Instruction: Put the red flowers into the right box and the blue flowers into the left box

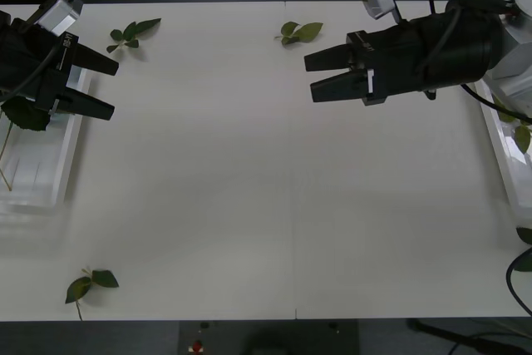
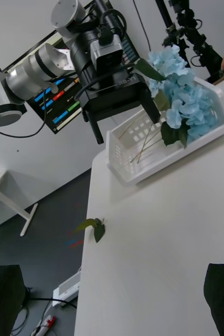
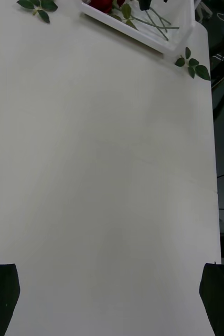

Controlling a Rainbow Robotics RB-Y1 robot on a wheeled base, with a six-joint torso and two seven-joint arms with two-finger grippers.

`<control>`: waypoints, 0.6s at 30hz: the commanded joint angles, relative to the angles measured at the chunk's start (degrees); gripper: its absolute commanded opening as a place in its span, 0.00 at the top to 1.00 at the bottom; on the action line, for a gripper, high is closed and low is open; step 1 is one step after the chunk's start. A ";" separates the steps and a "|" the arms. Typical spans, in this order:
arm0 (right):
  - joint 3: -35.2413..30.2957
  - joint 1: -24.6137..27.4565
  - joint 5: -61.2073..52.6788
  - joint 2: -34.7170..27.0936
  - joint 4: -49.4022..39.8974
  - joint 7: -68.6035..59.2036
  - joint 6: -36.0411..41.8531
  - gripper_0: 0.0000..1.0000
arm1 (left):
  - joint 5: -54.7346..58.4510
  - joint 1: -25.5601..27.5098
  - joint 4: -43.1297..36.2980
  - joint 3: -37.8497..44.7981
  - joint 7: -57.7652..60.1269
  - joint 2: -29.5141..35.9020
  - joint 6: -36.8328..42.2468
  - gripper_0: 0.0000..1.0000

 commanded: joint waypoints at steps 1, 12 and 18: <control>-0.41 -1.36 1.27 4.06 -2.61 1.20 -1.42 0.00 | 0.16 -1.47 -0.86 0.82 -1.13 2.36 0.36 0.00; -1.12 -2.86 12.52 12.76 -2.61 -0.03 -5.56 0.00 | 0.16 -1.47 -0.86 0.82 -1.13 2.36 0.36 0.00; -0.77 -2.94 13.22 13.64 -2.61 -0.56 -5.29 0.00 | 0.16 -1.47 -0.86 0.82 -1.13 2.36 0.36 0.00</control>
